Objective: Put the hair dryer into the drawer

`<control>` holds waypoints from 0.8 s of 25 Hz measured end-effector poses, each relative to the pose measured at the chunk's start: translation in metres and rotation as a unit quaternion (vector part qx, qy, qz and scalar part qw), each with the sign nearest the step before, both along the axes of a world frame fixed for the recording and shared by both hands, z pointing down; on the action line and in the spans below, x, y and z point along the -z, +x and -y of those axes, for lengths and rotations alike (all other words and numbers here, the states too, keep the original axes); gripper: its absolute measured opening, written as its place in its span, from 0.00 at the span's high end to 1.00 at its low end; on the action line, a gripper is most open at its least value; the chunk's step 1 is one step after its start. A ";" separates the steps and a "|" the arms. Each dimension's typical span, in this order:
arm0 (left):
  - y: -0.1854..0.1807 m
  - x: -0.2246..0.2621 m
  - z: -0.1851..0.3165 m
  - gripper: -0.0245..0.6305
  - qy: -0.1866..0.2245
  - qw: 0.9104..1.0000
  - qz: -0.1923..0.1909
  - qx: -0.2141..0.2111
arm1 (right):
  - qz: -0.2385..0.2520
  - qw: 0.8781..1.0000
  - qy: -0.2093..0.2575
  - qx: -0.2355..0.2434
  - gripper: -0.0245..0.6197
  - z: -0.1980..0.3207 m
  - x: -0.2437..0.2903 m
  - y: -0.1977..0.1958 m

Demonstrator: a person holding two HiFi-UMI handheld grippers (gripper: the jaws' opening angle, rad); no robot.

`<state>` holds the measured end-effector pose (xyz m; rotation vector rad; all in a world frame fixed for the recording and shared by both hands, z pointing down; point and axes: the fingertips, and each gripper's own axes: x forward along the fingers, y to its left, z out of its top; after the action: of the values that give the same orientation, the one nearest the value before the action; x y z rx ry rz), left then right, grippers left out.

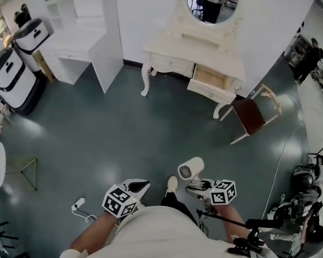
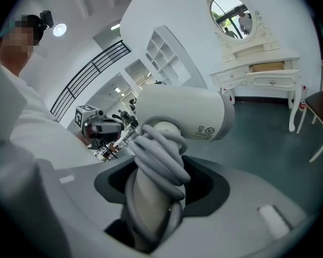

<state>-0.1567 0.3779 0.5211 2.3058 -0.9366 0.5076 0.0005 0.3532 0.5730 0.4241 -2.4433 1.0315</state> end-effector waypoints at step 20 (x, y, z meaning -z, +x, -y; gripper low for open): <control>0.154 0.031 0.216 0.97 0.015 0.996 0.063 -0.057 | -0.013 0.999 0.037 -0.024 0.60 0.184 -0.006 0.128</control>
<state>-0.0023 0.1615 0.4897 2.3876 -0.8809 0.6992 0.1281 0.1688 0.5790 0.5187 -2.4658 0.9508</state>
